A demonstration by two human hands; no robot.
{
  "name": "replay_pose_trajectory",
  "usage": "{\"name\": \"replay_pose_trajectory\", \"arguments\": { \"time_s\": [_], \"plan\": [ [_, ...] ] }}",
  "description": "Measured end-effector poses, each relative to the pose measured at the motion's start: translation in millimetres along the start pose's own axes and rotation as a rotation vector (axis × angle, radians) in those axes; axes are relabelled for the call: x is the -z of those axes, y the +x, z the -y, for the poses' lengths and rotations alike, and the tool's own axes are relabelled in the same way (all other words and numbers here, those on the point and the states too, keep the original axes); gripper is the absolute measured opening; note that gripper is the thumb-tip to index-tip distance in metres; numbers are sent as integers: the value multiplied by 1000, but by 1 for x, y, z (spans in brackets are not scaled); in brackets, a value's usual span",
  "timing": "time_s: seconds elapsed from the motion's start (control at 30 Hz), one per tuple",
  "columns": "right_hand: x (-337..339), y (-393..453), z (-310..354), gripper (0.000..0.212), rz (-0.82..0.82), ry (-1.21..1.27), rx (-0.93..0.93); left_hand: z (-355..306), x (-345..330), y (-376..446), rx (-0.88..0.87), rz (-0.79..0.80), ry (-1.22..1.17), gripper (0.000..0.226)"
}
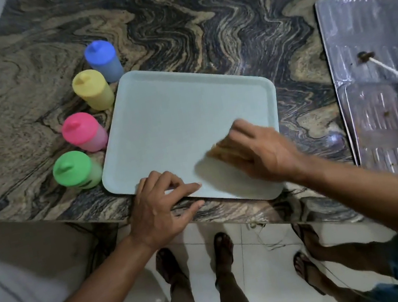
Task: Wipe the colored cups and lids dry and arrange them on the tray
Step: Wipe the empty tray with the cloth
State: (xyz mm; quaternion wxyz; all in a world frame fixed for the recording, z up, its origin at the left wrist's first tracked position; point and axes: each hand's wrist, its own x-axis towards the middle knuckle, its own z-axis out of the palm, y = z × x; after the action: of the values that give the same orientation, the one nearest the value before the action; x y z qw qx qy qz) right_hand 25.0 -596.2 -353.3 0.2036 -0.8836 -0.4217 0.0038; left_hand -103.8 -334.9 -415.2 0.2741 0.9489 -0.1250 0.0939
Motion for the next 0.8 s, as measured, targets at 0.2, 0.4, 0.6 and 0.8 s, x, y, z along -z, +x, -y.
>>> {"name": "replay_pose_trajectory", "arguments": {
  "time_s": [0.2, 0.4, 0.6, 0.8],
  "plan": [
    [-30, -21, -12, 20, 166, -31, 93, -1, -2, 4, -4, 27, -39, 26],
    [-10, 52, -88, 22, -24, -209, -51, 0, -3, 1, 20, 47, -57, 26],
    [7, 90, -126, 27, -10, -353, 7, 1, -5, 3, 39, 60, -58, 27],
    [-12, 94, -83, 19, -197, -186, -336, -5, 1, 4, 21, 80, -76, 27]
  ]
}}
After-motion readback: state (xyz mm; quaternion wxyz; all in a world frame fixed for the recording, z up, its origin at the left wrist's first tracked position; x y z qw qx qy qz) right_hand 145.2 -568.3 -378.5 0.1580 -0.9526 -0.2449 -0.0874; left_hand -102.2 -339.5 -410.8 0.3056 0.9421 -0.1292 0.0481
